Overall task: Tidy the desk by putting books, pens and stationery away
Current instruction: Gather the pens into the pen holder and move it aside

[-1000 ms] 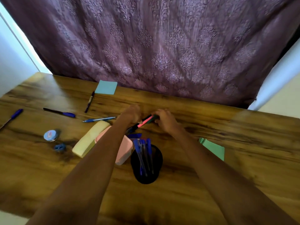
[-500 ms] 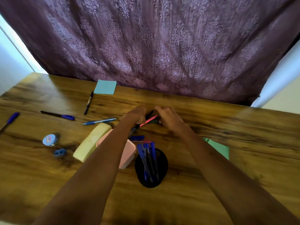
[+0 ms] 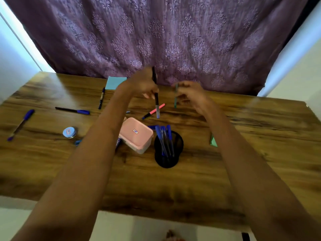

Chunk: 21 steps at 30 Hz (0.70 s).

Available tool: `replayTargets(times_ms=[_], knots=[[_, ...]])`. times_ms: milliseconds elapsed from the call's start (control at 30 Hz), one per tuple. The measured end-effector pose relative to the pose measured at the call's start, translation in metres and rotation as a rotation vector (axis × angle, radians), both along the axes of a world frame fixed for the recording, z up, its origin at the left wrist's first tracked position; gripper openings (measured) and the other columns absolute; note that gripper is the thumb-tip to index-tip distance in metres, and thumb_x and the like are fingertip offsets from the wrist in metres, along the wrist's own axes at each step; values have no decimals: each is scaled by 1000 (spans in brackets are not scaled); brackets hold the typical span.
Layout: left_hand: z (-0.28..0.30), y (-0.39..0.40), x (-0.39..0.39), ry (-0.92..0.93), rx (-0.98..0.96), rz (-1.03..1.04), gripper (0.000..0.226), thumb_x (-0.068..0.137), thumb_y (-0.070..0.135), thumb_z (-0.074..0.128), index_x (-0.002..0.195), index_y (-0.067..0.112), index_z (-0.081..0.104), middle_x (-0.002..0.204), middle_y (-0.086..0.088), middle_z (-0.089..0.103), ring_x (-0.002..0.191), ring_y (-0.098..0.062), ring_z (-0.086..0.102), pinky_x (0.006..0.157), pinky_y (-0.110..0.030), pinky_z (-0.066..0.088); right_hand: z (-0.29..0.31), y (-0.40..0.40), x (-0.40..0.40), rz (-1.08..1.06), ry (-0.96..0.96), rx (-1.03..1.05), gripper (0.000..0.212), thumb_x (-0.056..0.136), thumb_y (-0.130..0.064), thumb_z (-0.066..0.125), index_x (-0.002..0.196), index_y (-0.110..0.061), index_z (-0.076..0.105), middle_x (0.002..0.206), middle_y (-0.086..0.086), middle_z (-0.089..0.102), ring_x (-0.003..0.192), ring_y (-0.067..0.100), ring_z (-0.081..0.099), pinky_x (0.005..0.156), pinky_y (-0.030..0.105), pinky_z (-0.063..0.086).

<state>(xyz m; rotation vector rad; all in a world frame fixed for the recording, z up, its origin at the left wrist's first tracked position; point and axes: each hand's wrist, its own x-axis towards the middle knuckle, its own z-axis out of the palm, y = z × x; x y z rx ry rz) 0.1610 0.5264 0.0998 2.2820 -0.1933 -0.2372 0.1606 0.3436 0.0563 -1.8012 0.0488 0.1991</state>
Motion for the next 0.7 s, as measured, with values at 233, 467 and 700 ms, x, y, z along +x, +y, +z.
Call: replayTargets(times_ms=[233, 467, 700], knots=[[13, -12, -57, 323, -135, -219, 12, 91, -2, 55, 81, 3, 52, 63, -16, 68, 55, -23, 70, 63, -36, 59, 26, -1, -59, 319, 152, -226, 11, 76, 3, 65, 73, -7, 62, 70, 10, 68, 57, 14, 66, 54, 23, 41], [-15, -18, -89, 163, 180, -293, 12, 74, 5, 77, 77, 10, 66, 65, 5, 64, 55, -2, 58, 55, -18, 43, 18, 6, -85, 546, 283, -727, 15, 69, -11, 80, 82, -8, 73, 78, 7, 69, 68, 12, 65, 53, 20, 37], [-6, -11, -69, 13, 63, -100, 12, 84, 16, 69, 92, 7, 73, 78, 6, 64, 75, -4, 55, 67, -18, 41, 16, 1, -69, 258, 95, -481, 10, 77, -6, 74, 83, 3, 71, 64, 10, 62, 47, 13, 54, 46, 22, 31]])
